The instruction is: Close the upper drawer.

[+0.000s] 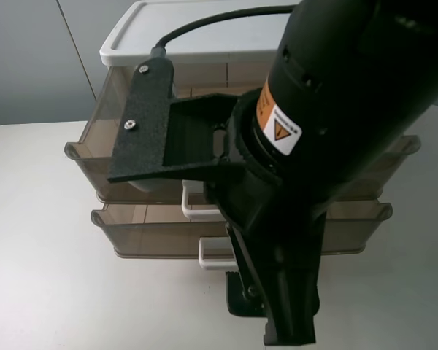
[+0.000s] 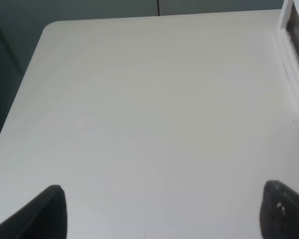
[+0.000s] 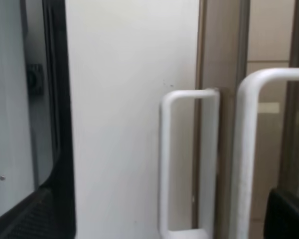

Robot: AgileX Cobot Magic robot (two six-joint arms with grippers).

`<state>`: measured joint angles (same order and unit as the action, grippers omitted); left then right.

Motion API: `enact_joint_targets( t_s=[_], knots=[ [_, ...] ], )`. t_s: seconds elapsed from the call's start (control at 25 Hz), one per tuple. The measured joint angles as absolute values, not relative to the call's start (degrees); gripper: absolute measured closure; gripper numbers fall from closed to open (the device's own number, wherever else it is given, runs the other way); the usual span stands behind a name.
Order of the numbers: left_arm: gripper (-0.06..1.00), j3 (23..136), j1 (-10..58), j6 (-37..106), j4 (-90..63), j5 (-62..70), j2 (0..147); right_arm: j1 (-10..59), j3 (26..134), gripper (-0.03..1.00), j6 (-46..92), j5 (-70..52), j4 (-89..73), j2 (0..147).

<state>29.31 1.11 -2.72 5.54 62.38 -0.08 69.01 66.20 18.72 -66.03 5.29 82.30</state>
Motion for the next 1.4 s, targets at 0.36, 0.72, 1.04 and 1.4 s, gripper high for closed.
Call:
enact_joint_targets(
  t_s=[0.36, 0.72, 1.04, 1.4],
  knots=[
    [0.2, 29.31, 1.11, -2.72, 5.54, 62.38, -0.08, 69.01, 66.2, 0.34, 18.72, -66.03, 8.7, 82.43],
    [0.2, 29.31, 1.11, -2.72, 5.54, 62.38, -0.08, 69.09, 66.2, 0.34, 18.72, -66.39, 10.02, 84.57],
    [0.2, 29.31, 1.11, -2.72, 5.54, 62.38, -0.08, 69.09, 66.2, 0.34, 18.72, -66.52, 12.97, 84.66],
    [0.2, 29.31, 1.11, -2.72, 5.54, 62.38, -0.08, 67.99, 66.2, 0.34, 18.72, -62.35, 16.19, 85.7]
  ],
)
